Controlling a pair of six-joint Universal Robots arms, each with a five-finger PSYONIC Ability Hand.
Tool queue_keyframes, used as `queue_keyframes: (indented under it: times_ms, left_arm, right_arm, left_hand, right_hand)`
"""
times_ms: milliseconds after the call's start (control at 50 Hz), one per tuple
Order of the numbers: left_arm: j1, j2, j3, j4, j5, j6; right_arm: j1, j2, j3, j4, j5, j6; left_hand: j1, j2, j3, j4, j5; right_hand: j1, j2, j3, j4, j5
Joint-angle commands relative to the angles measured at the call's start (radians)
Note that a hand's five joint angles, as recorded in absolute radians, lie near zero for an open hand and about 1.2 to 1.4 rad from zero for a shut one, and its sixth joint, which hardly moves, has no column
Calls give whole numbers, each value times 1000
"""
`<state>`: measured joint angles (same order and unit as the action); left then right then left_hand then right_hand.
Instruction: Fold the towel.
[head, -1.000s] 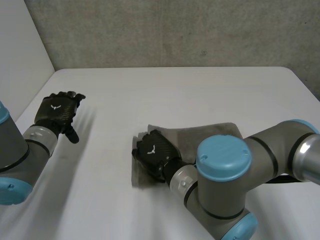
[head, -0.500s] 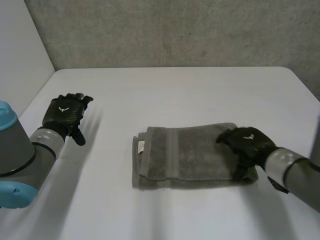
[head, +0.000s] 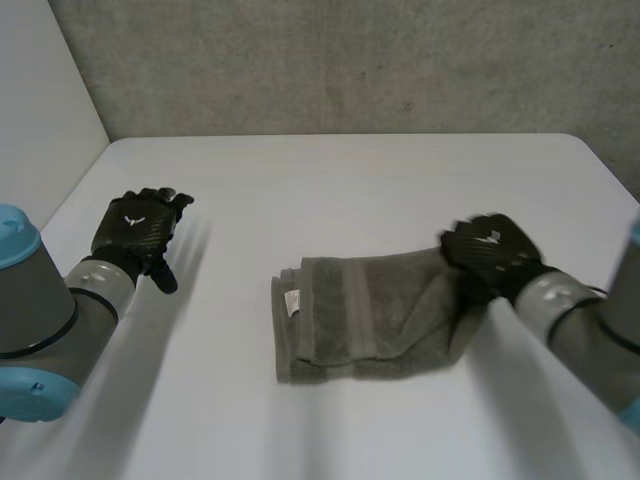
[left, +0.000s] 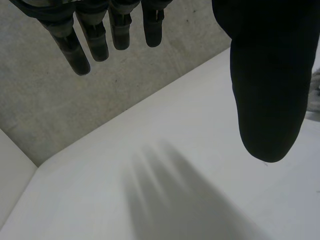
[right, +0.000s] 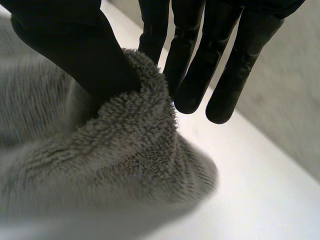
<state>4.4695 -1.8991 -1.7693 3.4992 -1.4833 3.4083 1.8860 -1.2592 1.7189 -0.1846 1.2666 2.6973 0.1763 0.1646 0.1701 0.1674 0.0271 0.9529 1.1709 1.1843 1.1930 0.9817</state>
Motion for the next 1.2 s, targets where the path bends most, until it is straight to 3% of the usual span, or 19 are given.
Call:
queue_keyframes:
  times_ms: [20,140,320,360,380,400,420,440,600,720,820,1040,1200]
  left_arm:
    - [-1,6,-1,-2,-5,2]
    - [-1,28,-1,-2,-5,-1]
    - [-29,48,16,-2,-6,-4]
    - [-38,48,21,-2,-6,-4]
    - [-45,49,31,-2,-6,-4]
    - [-56,48,45,-2,-8,-7]
    - [-56,48,45,-2,-8,-7]
    - [-70,48,60,-2,-8,-20]
    - [-166,25,169,-14,-8,-211]
    - [-253,-52,240,-45,-8,-294]
    - [-378,-191,335,-170,-57,-320]
    - [-415,-311,321,-252,-233,-299]
    - [-418,-293,286,-252,-249,-271]
  right_arm:
    - [357,163,-201,19,59,4]
    - [507,299,-280,25,60,-48]
    - [527,317,-280,24,57,-43]
    - [522,262,-262,17,62,-33]
    - [522,262,-262,17,62,-33]
    - [513,217,-248,17,65,-21]
    - [513,216,-248,17,65,-20]
    - [490,177,-233,16,66,-2]
    - [265,3,-133,25,70,223]
    - [108,-40,-62,27,48,373]
    - [76,-22,-48,28,7,407]
    - [97,188,-97,56,-55,395]
    - [116,282,-180,137,-30,292]
  left_hand:
    - [-2,10,4,7,-27]
    - [-2,10,4,7,-27]
    - [-2,10,4,7,-27]
    - [-2,10,4,7,-27]
    - [-2,10,4,7,-27]
    - [-2,10,4,7,-27]
    - [-2,10,4,7,-27]
    - [-2,10,4,7,-27]
    - [31,43,37,40,6]
    - [52,64,58,61,27]
    - [49,61,55,58,24]
    - [37,49,43,46,12]
    - [23,34,29,31,-3]
  right_hand:
    - [443,225,212,203,240]
    - [443,225,212,203,240]
    - [443,225,212,203,240]
    - [-236,-454,-467,-476,-439]
    - [-240,-458,-471,-480,-443]
    - [-525,-742,-756,-765,-728]
    - [-527,-745,-759,-767,-731]
    - [-777,-995,-1009,-1017,-981]
    - [-778,-996,-1010,-1018,-982]
    - [-778,-996,-1010,-1018,-982]
    - [-778,-996,-1010,-1018,-982]
    - [-778,-996,-1010,-1018,-982]
    - [-778,-996,-1010,-1018,-982]
